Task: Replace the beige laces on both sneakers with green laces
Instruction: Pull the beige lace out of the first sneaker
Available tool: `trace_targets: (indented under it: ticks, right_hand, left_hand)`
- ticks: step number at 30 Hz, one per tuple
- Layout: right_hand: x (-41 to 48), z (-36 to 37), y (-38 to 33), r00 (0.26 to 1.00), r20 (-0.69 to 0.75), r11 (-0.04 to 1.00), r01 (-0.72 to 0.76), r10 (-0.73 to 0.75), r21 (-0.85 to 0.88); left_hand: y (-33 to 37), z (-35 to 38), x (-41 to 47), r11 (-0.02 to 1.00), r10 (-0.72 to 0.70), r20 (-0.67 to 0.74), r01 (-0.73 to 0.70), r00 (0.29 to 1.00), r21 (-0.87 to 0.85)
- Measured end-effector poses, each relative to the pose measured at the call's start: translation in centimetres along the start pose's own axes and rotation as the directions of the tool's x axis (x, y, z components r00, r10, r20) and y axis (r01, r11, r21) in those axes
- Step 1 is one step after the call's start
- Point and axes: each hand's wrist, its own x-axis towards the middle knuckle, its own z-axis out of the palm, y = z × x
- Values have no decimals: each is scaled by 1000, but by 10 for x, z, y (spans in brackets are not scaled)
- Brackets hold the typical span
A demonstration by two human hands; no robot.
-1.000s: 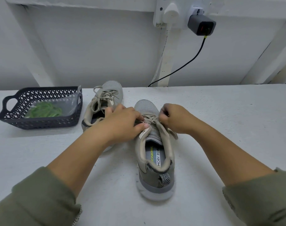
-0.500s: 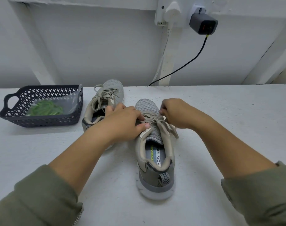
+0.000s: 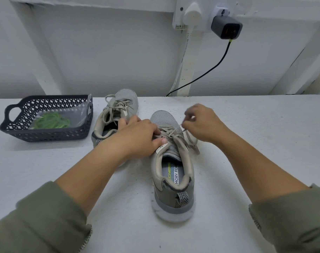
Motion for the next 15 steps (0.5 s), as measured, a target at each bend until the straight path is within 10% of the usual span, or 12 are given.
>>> trace_targets:
  ticks: [3, 9, 15]
  right_hand:
    - [-4, 1, 1, 985, 96, 990, -140, 143, -33]
    - [-3, -9, -19, 922, 301, 936, 304, -242, -177]
    - [-1, 7, -6, 993, -2, 902, 109, -121, -417]
  left_hand:
    - [1, 1, 0, 1000, 2, -8, -2, 1000, 3]
    - [2, 0, 0, 1000, -9, -4, 9, 1000, 22]
    - [1, 1, -2, 1000, -6, -11, 6, 1000, 1]
